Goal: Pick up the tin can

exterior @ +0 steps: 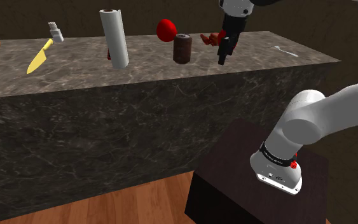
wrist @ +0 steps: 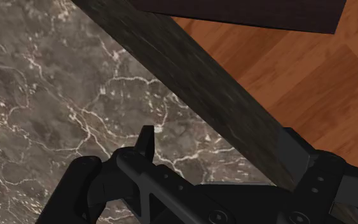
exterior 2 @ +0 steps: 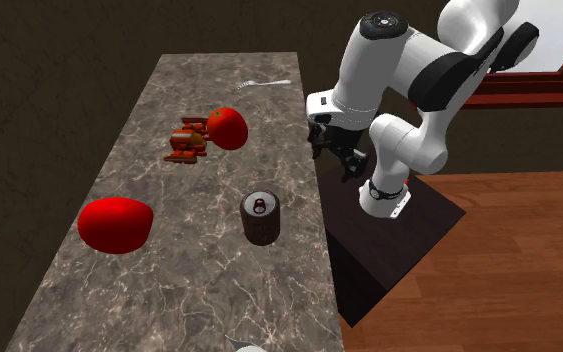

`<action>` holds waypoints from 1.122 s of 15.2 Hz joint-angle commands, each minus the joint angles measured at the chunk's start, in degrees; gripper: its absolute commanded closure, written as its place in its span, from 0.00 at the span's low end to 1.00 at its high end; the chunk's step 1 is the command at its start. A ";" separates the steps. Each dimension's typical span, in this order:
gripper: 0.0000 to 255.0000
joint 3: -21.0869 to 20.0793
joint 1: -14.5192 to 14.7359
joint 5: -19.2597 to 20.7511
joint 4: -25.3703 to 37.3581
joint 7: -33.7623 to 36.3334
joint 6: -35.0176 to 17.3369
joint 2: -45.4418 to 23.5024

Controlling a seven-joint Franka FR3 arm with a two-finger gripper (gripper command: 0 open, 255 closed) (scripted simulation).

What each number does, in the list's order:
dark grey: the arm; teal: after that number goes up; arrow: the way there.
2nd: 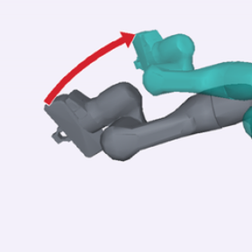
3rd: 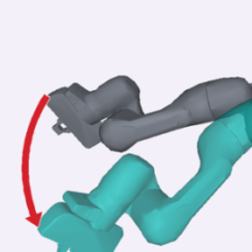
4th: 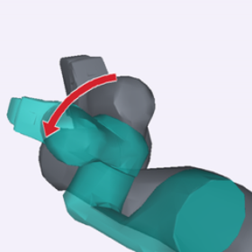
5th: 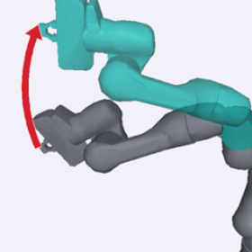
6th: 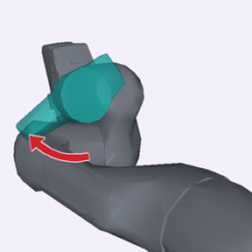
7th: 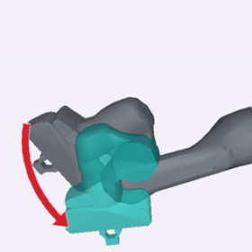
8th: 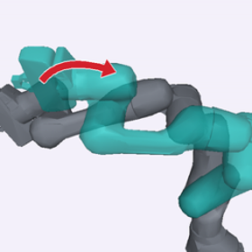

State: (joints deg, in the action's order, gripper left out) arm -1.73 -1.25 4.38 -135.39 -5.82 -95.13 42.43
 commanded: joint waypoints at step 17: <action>0.00 -0.44 -1.96 -4.15 43.78 8.90 6.32 -39.36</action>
State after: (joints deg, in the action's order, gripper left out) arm -2.22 -3.13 0.47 -95.21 2.53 -89.76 5.84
